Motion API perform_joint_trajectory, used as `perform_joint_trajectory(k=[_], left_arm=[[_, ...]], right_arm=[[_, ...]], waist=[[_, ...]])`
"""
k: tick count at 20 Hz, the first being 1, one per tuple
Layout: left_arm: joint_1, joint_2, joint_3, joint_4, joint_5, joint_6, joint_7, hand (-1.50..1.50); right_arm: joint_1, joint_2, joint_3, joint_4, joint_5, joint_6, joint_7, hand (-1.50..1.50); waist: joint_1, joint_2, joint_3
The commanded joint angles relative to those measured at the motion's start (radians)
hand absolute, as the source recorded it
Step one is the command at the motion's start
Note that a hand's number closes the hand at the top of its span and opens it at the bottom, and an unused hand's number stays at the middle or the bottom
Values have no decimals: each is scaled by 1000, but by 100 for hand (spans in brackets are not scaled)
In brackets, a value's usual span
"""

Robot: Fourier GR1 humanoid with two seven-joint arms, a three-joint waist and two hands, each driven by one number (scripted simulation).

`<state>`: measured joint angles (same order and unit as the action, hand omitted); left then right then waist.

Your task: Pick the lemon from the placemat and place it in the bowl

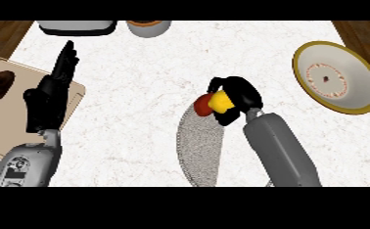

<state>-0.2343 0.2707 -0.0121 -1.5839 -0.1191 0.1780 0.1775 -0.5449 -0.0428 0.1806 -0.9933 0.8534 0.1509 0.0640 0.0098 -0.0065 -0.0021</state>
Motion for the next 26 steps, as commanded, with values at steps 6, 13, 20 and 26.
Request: perform_joint_trajectory(k=[6, 13, 20, 26], left_arm=[[-4, -6, 3, 18, 10, -11, -8, 0], [-18, 31, 43, 18, 19, -33, -7, 0], [16, -15, 18, -8, -23, -1, -11, 0], [31, -22, 15, -27, -16, -24, -16, 0]], right_arm=[[-139, 42, 70, -199, -129, -464, 534, 150], [-206, 43, 167, -245, 140, -586, 949, 150], [-155, -65, -26, -283, 126, -608, 842, 150], [-39, -166, -135, -359, 47, -700, 697, 150]], waist=[[26, -3, 1], [-7, 0, 1], [-7, 7, 2], [-14, 7, 3]])
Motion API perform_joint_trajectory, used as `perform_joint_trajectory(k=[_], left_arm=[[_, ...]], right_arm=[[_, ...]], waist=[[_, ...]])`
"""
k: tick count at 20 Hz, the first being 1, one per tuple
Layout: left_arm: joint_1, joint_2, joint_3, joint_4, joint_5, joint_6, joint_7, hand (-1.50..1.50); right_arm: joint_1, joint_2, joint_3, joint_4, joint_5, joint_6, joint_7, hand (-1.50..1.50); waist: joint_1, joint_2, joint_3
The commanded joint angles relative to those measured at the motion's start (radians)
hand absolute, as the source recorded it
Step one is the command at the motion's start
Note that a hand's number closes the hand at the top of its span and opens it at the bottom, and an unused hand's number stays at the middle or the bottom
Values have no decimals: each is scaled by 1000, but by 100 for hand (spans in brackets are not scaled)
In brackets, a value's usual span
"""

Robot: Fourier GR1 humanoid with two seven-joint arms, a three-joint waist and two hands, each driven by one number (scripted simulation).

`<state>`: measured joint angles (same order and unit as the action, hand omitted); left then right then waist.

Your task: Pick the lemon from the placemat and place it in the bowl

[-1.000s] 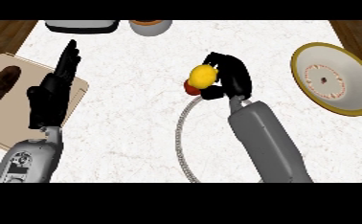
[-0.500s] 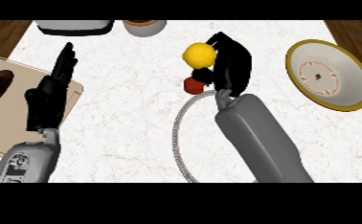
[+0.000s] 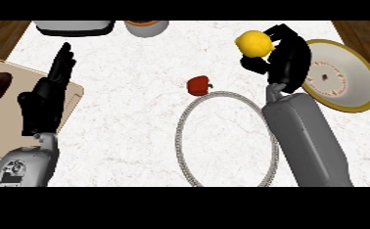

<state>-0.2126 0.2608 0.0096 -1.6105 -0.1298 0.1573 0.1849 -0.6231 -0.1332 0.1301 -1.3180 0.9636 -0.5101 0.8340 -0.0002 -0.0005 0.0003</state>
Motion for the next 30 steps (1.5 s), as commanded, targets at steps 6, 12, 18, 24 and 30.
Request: perform_joint_trajectory(k=[6, 12, 18, 24, 30], left_arm=[[-41, 12, 19, -42, -2, -19, 56, 0], [5, -43, -23, -5, -40, 9, -14, 0], [-47, -32, -4, 27, -25, -16, -8, 0], [-62, -36, 6, 42, -11, -29, -37, 0], [-26, -39, -2, 37, -21, -29, -53, 0]], right_arm=[[29, -183, -222, 199, -171, -143, -320, 150], [32, -304, -302, 448, -184, -187, -488, 150], [-105, -439, -361, 730, -141, -195, -556, 150], [-139, -434, -498, 914, -296, -252, -734, 150], [-97, -426, -615, 951, -464, -119, -975, -150]], waist=[[9, 4, 1], [15, 9, 1], [30, 13, 2], [51, 27, 6], [52, 28, 8]])
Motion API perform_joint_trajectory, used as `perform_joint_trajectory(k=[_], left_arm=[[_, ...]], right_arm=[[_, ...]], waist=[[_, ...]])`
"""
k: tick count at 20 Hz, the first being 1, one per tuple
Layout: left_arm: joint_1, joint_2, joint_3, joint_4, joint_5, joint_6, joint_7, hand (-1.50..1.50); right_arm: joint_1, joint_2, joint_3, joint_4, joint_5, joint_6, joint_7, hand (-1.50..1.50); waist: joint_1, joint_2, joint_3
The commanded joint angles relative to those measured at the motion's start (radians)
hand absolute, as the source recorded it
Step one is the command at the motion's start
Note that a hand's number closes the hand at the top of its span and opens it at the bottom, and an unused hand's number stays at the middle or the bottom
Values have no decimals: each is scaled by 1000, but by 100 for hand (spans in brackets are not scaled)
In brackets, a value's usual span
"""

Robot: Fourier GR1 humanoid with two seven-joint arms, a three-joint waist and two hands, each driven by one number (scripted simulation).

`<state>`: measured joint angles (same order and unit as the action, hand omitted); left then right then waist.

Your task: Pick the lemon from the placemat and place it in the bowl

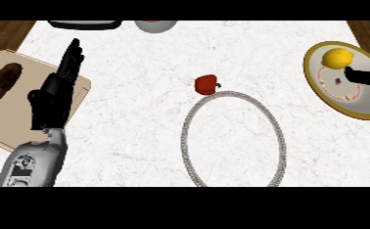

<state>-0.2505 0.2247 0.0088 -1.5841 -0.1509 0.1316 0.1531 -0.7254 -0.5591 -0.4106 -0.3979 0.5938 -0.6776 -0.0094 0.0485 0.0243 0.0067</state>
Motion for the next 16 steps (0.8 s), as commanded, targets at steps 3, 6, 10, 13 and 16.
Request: perform_joint_trajectory(k=[3, 6, 10, 13, 16], left_arm=[[7, -17, -17, -28, -9, 6, 12, 0], [-64, -3, 14, 19, -4, 8, 38, 0], [-33, 19, 23, -10, 5, -18, 31, 0], [21, 2, 22, 4, 2, -10, -15, 0], [-55, 17, 53, 42, 9, -12, 31, 0]], right_arm=[[-11, -2, -110, 54, -138, 102, -226, -150], [-6, -12, -171, 44, -205, 121, -348, -150], [-2, -42, -231, 91, -259, 123, -427, -150], [9, -84, -279, 110, -312, 191, -471, -150], [47, -92, -318, 109, -375, 299, -520, -150]], waist=[[11, 2, 2], [-8, 2, 2], [-9, -6, -2], [-12, -8, -2], [-32, -12, -3]])
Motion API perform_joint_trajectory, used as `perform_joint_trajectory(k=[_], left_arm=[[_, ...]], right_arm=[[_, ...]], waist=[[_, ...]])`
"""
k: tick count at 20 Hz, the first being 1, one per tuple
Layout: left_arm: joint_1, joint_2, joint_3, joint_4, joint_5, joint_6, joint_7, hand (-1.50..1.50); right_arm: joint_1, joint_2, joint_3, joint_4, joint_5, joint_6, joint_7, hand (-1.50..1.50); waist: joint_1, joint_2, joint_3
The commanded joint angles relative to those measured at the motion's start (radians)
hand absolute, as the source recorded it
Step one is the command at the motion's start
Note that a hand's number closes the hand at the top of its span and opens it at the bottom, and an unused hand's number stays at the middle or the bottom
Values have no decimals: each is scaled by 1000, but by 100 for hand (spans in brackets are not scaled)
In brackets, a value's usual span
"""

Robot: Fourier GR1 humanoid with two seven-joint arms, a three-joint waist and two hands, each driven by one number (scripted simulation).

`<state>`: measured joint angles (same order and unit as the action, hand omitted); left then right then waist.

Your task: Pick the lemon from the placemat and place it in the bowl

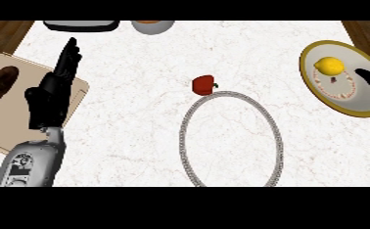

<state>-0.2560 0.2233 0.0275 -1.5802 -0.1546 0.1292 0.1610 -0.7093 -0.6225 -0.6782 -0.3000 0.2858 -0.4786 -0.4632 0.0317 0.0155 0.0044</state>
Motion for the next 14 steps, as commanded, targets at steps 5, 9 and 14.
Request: perform_joint_trajectory(k=[5, 9, 14], left_arm=[[33, 25, 41, -25, 9, -20, 31, 0], [74, -20, 5, -20, -29, 10, -4, 0], [85, 7, 17, -111, -31, -13, 64, 0]], right_arm=[[138, -32, -83, -61, -159, 229, -129, -150], [267, 5, -61, -173, -207, 345, -140, -150], [415, 81, -29, -351, -258, 417, -133, -150]], waist=[[-33, -16, -4], [-44, -21, -6], [-41, -21, -5]])
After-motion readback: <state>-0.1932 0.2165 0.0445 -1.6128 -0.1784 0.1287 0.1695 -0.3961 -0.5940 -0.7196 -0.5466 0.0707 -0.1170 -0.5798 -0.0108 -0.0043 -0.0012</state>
